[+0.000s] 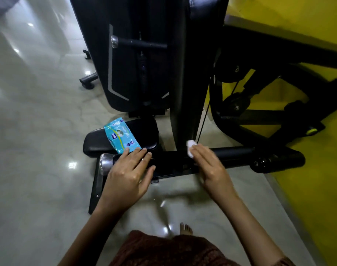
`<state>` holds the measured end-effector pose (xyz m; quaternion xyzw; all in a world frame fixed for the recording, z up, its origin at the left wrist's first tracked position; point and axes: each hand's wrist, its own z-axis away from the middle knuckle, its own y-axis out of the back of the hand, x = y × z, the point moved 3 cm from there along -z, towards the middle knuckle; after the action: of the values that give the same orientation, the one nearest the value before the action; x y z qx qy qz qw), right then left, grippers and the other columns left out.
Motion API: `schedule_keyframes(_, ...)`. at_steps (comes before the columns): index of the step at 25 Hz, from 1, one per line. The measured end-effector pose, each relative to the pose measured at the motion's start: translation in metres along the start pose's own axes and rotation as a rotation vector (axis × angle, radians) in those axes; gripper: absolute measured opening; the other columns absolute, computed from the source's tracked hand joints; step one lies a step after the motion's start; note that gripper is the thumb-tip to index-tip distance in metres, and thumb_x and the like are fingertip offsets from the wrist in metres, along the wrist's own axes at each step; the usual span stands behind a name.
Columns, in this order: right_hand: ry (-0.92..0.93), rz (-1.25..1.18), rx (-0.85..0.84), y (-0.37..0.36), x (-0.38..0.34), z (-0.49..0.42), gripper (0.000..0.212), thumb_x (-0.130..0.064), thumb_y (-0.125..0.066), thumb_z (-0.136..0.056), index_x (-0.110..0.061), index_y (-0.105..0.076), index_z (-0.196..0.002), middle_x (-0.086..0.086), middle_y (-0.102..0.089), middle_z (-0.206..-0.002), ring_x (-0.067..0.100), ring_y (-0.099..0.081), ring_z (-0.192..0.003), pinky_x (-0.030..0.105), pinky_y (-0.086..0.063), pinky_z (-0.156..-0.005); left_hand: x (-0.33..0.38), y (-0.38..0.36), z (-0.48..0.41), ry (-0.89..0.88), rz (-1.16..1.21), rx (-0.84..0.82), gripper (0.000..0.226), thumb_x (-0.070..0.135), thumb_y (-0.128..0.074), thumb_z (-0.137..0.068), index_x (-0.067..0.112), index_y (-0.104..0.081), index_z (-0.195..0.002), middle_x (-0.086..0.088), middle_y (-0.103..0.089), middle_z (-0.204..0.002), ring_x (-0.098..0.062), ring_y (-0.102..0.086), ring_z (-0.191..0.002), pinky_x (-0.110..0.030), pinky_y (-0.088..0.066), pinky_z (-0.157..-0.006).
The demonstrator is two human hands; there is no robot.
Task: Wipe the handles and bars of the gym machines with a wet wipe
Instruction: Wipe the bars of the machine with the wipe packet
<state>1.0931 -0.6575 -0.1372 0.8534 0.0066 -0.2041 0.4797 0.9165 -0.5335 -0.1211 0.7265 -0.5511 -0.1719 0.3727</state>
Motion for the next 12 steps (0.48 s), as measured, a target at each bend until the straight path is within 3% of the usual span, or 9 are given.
schedule_keyframes(4,-0.238,0.077,0.091,0.028,0.046,0.01,0.049,0.02,-0.048,-0.068,0.007,-0.06,-0.113,0.023,-0.061,-0.116,0.033,-0.053,-0.116,0.018,-0.017,-0.111,0.029,-0.021,-0.011,-0.01,-0.041,-0.008,0.035,0.024,-0.052,-0.085,-0.002,-0.07,-0.099,-0.017,-0.069,-0.102,-0.031,-0.067,-0.095,-0.043,-0.04,-0.095)
schedule_keyframes(6,-0.158,0.003,0.076,0.013,0.014,-0.001,0.048,0.014,-0.046,-0.071,0.005,-0.059,-0.116,0.021,-0.061,-0.119,0.024,-0.047,-0.122,0.018,-0.011,-0.113,0.04,-0.03,-0.015,-0.011,-0.065,-0.01,0.035,0.025,-0.052,-0.085,-0.002,-0.07,-0.099,-0.017,-0.069,-0.101,-0.031,-0.067,-0.094,-0.042,-0.04,-0.095)
schedule_keyframes(9,0.144,-0.038,-0.05,0.002,-0.005,-0.001,0.049,-0.002,-0.039,-0.075,0.002,-0.058,-0.12,0.017,-0.059,-0.124,0.022,-0.044,-0.122,0.026,-0.021,-0.113,0.049,-0.037,-0.02,0.002,-0.107,-0.007,0.036,0.026,-0.053,-0.084,-0.003,-0.069,-0.099,-0.017,-0.07,-0.099,-0.031,-0.067,-0.092,-0.04,-0.04,-0.094)
schedule_keyframes(10,0.165,-0.021,-0.066,0.009,0.012,0.0,0.049,-0.002,-0.039,-0.075,0.002,-0.059,-0.12,0.016,-0.06,-0.123,0.024,-0.047,-0.121,0.027,-0.024,-0.112,0.05,-0.038,-0.02,0.011,-0.119,-0.008,0.036,0.026,-0.053,-0.084,-0.002,-0.069,-0.099,-0.016,-0.07,-0.099,-0.031,-0.068,-0.092,-0.04,-0.04,-0.093)
schedule_keyframes(12,0.028,0.065,-0.008,0.032,0.058,0.01,0.047,0.008,-0.05,-0.069,0.003,-0.062,-0.114,0.019,-0.063,-0.117,0.032,-0.056,-0.114,0.031,-0.033,-0.108,0.055,-0.041,-0.023,0.028,-0.133,-0.01,0.035,0.026,-0.054,-0.084,-0.001,-0.069,-0.099,-0.015,-0.07,-0.1,-0.03,-0.068,-0.092,-0.039,-0.04,-0.092)
